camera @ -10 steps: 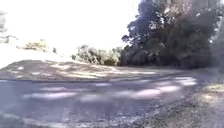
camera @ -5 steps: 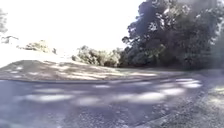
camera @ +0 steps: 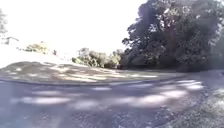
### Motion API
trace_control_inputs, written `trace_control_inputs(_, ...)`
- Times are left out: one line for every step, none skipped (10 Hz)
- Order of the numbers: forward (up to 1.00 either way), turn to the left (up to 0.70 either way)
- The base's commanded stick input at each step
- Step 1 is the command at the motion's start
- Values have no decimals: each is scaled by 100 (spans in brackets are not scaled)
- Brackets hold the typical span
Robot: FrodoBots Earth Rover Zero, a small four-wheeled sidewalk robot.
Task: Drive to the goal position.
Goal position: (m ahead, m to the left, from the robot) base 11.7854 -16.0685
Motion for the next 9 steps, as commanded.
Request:
trace_control_inputs(45, -27)
trace_control_inputs(45, -27)
trace_control_inputs(45, -27)
trace_control_inputs(38, -32)
trace_control_inputs(17, -48)
trace_control_inputs(13, -51)
trace_control_inputs(45, -27)
trace_control_inputs(45, -27)
trace_control_inputs(45, -27)
